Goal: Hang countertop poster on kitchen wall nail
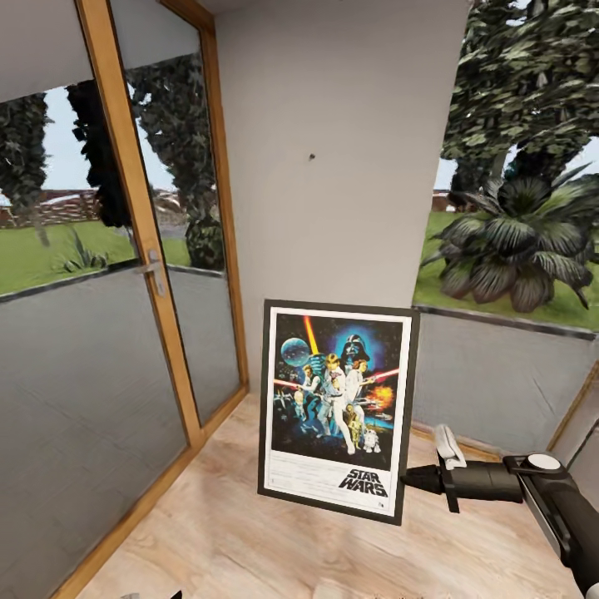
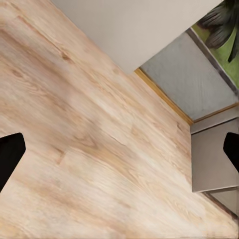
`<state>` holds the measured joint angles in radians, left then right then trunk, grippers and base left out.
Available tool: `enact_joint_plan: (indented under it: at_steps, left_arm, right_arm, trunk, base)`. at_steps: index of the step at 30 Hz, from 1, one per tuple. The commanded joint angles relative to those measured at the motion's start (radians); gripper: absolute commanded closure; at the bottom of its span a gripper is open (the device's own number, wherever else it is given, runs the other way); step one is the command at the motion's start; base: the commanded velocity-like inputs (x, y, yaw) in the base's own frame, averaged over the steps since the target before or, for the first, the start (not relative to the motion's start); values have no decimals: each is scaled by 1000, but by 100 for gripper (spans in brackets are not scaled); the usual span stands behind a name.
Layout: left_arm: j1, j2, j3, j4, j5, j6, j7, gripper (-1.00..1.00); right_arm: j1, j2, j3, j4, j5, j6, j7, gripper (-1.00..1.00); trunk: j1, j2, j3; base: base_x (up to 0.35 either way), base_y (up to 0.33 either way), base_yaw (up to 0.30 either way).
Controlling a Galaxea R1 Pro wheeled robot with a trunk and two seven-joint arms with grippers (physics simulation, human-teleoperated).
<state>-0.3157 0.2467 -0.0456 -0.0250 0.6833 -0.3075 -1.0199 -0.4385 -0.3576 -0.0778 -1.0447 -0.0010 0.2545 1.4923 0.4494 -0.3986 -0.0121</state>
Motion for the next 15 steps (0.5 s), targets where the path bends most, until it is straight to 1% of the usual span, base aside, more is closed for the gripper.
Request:
enact_joint_plan:
  at_steps: [1, 3, 5, 12, 15]
  left_arm:
    - [0, 0, -5, 1, 4, -5, -2, -100]
    - [0, 0, -5, 1, 4, -5, -2, -100]
    - [0, 1, -5, 1, 4, -5, -2, -100]
    - [0, 1, -5, 1, 4, -5, -2, -100]
    - [0, 1, -5, 1, 4, -5, -2, -100]
  right_arm:
    - [-1, 0, 0, 0, 0, 14, 6, 100]
    - [-1, 0, 0, 0, 0, 14, 6, 100]
    - [-1, 0, 0, 0, 0, 14, 6, 100]
    - [-1, 0, 0, 0, -1, 13, 8, 100]
    - [-2, 0, -1, 0, -1, 15, 8, 100]
  trunk:
    - [1, -1, -1]
    - [1, -1, 0]
    - [1, -1, 0]
    - [1, -1, 0]
    - [1, -1, 0]
  base:
    - [78, 176, -278]
    - [96, 204, -218]
    - [120, 239, -112]
    - [152, 288, -30]
    - [147, 248, -220]
